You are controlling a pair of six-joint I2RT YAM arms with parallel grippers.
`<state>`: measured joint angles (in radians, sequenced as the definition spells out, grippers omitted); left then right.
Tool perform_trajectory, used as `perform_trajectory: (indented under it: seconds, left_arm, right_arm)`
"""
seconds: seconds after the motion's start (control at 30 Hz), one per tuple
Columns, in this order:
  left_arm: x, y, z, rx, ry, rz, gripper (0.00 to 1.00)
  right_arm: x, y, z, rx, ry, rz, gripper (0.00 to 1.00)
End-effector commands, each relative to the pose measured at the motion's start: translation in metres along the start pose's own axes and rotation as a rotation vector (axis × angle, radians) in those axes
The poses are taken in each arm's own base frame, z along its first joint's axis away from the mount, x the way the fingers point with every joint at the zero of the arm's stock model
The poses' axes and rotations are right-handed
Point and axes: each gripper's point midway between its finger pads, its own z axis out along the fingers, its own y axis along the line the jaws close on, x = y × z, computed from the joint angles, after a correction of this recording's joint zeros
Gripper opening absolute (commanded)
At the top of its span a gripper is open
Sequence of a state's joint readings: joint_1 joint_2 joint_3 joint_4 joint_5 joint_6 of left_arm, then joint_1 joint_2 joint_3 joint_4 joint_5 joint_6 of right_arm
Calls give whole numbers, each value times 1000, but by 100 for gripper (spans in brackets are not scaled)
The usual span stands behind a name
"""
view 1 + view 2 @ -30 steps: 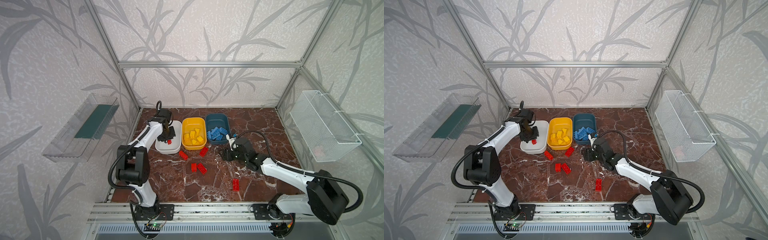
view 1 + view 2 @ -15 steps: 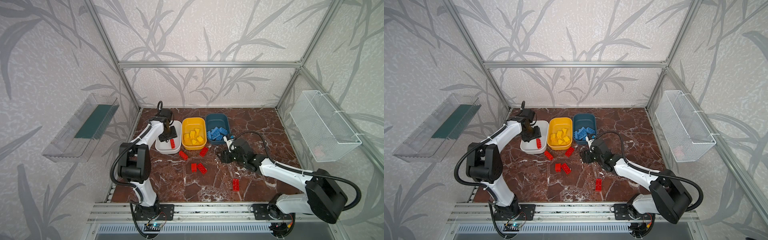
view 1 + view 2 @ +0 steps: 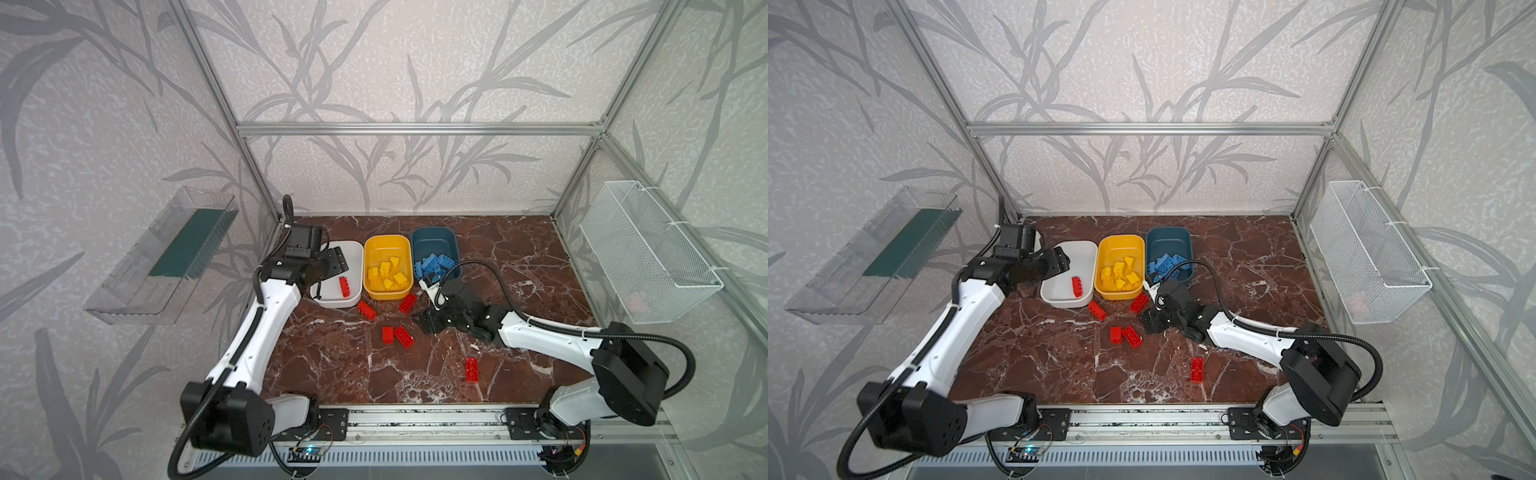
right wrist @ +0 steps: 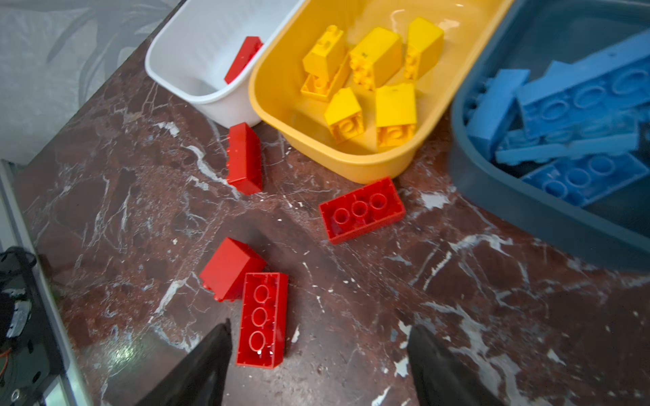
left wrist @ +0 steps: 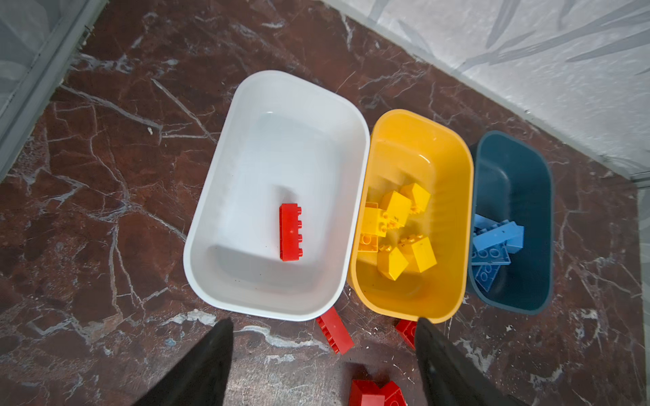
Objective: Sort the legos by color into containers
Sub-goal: 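Move right gripper toward red bricks near the yellow bin while left gripper withdraws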
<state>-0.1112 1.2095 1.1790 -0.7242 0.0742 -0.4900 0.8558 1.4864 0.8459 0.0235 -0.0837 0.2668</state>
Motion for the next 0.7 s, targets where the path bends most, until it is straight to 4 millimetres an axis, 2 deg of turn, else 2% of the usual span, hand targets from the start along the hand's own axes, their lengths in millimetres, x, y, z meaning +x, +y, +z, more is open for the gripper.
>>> perform_trajectory:
  seconds: [0.0, 0.13, 0.37, 0.53, 0.67]
  left_arm:
    - [9, -1, -21, 58, -60, 13, 84]
    - [18, 3, -44, 111, -146, 6, 99]
    - [28, 15, -66, 122, -250, 15, 99]
    - [26, 17, -81, 122, -298, 17, 99]
    - [27, 17, -82, 117, -305, 22, 99]
  right_arm:
    - [-9, 20, 7, -18, 25, -95, 81]
    - [-17, 42, 22, -59, 53, -149, 81]
    - [-23, 71, 59, -115, 106, -213, 82]
    - [-29, 83, 82, -128, 126, -235, 82]
    - [-29, 85, 102, -116, 157, -231, 77]
